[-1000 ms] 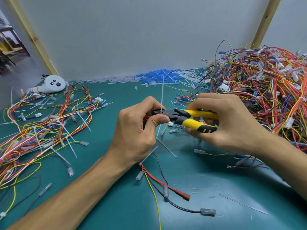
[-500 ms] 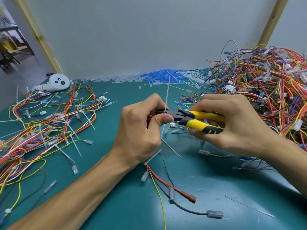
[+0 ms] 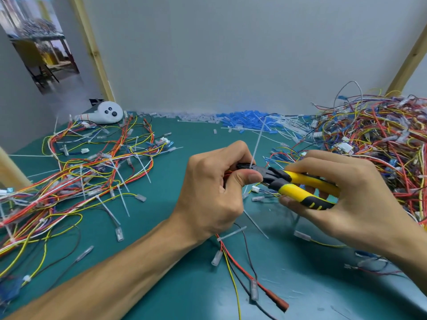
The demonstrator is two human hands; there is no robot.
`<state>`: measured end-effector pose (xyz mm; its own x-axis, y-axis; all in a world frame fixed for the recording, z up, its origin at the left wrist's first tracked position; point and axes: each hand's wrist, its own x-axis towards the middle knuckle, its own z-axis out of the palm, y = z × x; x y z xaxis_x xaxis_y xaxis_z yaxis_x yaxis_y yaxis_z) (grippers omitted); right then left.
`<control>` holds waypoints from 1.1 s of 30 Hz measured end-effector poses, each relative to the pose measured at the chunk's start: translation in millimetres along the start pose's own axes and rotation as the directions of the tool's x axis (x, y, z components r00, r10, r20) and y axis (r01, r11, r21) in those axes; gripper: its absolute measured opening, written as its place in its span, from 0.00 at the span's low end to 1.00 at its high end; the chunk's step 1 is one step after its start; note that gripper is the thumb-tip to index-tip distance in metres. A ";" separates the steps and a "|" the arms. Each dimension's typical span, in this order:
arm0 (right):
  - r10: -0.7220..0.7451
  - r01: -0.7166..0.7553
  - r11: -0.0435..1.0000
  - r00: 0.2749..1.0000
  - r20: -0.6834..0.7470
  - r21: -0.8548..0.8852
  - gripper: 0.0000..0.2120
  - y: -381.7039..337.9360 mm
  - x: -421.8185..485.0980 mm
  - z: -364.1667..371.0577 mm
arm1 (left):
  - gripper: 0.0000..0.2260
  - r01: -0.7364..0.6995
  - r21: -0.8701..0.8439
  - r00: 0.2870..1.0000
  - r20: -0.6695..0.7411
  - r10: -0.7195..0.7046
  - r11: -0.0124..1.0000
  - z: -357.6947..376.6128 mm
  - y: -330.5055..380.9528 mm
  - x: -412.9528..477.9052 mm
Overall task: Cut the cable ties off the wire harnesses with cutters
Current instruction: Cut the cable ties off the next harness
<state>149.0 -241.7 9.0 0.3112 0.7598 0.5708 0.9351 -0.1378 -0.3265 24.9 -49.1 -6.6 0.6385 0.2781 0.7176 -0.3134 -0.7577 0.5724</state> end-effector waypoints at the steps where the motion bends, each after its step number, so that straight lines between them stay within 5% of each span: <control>1: 0.016 -0.016 1.000 1.000 -0.001 0.010 0.11 -0.9 0.6 0.5 | 0.07 0.001 -0.002 1.000 -0.010 -0.001 1.000 -0.3 -0.7 -0.2; 10: 0.290 -0.290 0.957 0.957 0.006 0.010 0.24 -2.2 -1.7 6.4 | 0.07 -0.049 0.037 0.997 -0.058 0.051 0.998 -0.7 -4.0 -0.6; 18: 0.283 -0.283 0.958 0.959 -0.010 -0.038 0.26 0.9 -1.5 -5.0 | 0.07 -0.114 0.039 0.993 -0.028 0.115 0.993 -0.1 -2.0 -2.6; 27: 0.349 -0.350 0.929 0.937 -0.027 -0.122 0.25 8.2 -1.8 -4.3 | 0.10 0.085 -0.212 0.987 0.153 -0.053 0.974 2.8 -9.8 -3.5; 33: 0.348 -0.350 0.929 0.937 -0.043 -0.120 0.25 6.5 -2.3 -5.3 | 0.06 0.145 -0.185 0.979 0.170 -0.114 0.972 4.0 -17.2 -4.6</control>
<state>155.3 -247.7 9.6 0.6239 0.6368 0.4531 0.7800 -0.4707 -0.4124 30.2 -39.7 -21.3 0.7801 0.2582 0.5699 -0.3420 -0.5868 0.7340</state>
